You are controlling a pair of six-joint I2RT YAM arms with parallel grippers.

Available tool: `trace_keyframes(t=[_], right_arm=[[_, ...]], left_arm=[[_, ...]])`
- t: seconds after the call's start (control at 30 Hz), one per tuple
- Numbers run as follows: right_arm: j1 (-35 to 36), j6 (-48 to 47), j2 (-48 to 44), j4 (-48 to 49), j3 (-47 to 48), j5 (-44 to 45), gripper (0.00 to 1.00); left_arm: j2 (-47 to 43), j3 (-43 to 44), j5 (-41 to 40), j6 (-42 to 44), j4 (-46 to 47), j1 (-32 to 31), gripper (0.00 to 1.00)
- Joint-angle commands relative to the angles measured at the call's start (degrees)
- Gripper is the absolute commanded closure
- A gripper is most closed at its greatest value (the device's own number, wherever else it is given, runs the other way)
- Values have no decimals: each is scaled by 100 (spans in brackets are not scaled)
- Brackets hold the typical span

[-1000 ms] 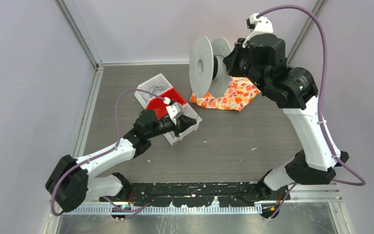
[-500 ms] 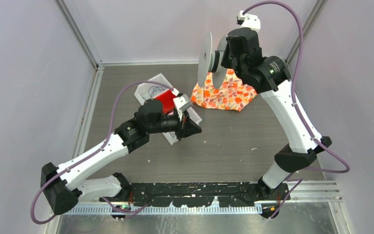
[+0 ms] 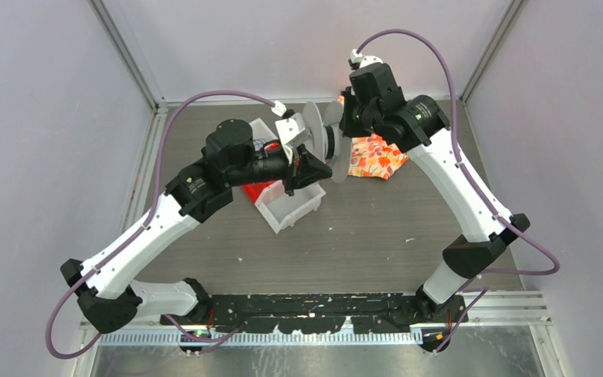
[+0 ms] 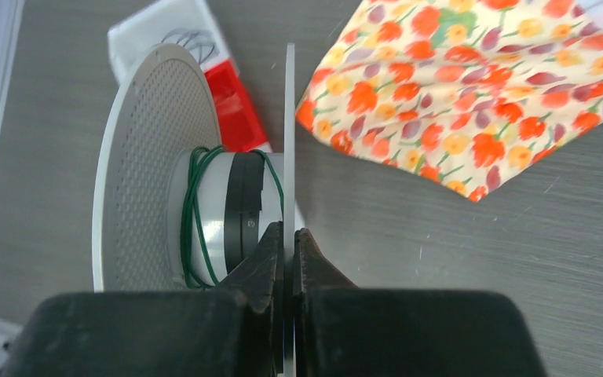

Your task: Wrap the cables

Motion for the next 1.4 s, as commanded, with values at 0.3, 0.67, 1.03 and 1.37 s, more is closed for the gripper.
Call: trace_keyframes(t=[0.3, 0.67, 1.03, 1.37], right_arm=[[224, -1272, -1355, -1526, -267, -2458, 100], [404, -2038, -1726, -1941, -944, -3297, 100], [327, -1016, -2835, -178, -1414, -2834, 100], [288, 437, -3532, 1704, -3039, -1136, 100]], left_arm=[[-192, 255, 40, 1939, -513, 71, 100], [-279, 293, 681, 2268, -931, 264, 100], [-448, -602, 1842, 972, 466, 1381, 100], [428, -1607, 2472, -1755, 3696, 1929, 100]])
